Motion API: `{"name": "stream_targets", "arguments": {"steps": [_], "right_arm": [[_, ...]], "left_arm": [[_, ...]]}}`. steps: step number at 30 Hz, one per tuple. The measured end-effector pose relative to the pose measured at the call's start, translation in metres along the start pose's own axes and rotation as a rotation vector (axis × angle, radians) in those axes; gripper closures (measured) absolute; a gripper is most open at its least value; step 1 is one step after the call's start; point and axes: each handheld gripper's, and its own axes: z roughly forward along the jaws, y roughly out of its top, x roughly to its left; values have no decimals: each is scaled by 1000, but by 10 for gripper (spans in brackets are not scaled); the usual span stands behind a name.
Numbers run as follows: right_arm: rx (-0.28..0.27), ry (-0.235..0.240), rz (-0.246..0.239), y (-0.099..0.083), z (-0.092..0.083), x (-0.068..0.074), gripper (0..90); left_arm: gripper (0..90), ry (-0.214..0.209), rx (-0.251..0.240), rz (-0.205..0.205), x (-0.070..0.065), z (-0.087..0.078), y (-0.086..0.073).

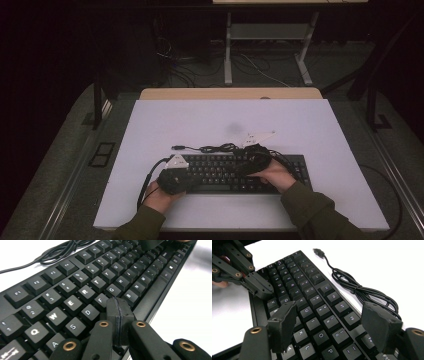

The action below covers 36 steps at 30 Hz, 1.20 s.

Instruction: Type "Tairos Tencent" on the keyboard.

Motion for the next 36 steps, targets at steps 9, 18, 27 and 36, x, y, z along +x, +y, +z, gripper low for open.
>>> {"name": "stream_targets", "arguments": {"steps": [9, 18, 27, 36], "right_arm": [[-6, 0, 2, 0, -1, 0, 284], [-7, -3, 2, 0, -3, -1, 281], [-4, -12, 0, 0, -5, -1, 266], [-1, -32, 3, -3, -9, 0, 260]], "left_arm": [[883, -2, -12, 15, -2, -3, 2], [883, -6, -22, 18, -1, -6, 3], [883, 1, -32, 18, 3, -10, 4], [883, 9, -39, 16, 10, -12, 7]]}}
